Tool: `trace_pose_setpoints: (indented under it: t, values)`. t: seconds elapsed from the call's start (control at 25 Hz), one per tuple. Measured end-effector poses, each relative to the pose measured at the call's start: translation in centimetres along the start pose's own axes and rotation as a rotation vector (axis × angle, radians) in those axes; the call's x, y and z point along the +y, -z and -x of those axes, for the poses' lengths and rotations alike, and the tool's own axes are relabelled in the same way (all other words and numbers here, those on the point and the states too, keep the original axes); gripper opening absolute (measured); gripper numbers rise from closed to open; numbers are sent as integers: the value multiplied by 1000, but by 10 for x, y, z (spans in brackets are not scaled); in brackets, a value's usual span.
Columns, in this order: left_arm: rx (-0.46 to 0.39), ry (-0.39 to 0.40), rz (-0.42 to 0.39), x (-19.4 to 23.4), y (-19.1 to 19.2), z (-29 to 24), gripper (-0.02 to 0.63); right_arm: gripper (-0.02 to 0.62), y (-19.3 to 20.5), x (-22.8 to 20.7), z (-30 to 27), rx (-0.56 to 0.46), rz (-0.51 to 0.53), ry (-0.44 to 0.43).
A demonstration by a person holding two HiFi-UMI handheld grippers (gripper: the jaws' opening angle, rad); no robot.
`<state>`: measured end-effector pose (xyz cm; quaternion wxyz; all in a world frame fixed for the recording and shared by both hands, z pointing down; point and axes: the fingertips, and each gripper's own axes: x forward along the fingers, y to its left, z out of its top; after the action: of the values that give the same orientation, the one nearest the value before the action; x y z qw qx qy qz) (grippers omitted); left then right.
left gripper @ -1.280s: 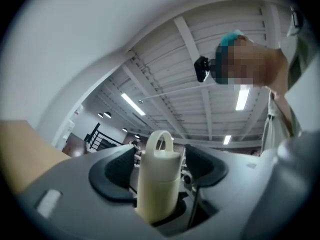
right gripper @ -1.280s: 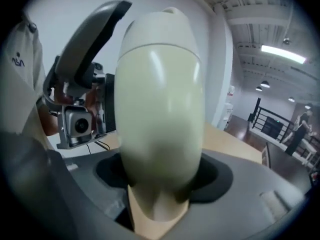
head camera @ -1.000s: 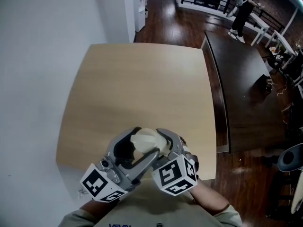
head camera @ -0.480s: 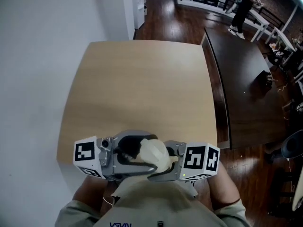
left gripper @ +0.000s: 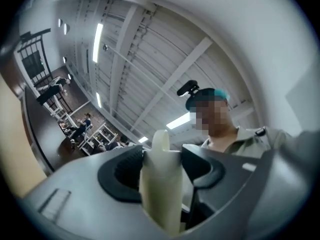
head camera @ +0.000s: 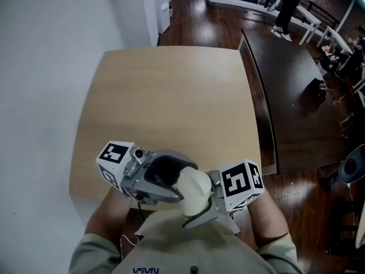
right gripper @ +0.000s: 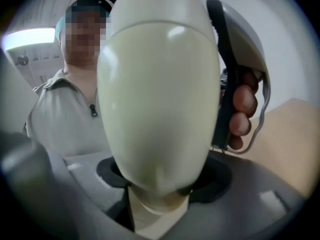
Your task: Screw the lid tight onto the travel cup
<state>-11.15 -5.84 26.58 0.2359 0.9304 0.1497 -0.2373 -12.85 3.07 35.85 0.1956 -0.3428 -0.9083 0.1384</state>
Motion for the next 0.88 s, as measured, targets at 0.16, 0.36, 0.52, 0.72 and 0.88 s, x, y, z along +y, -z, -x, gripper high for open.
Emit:
trace_pose_setpoints:
  t: [0.16, 0.36, 0.52, 0.72, 0.88]
  values:
    - [-37, -193, -95, 17, -13, 12, 287, 301, 5, -44, 15, 18, -36, 291]
    - [-6, -539, -310, 26, -15, 25, 330, 301, 30, -104, 46, 195, -93, 782]
    - [54, -742, -422, 35, -5, 28, 347, 301, 31, -121, 61, 252, -67, 970]
    - [50, -855, -504, 35, -1, 26, 328, 301, 32, -128, 67, 301, -33, 1094]
    - [53, -865, -512, 35, 0, 27, 284, 301, 35, -127, 61, 322, -21, 1083]
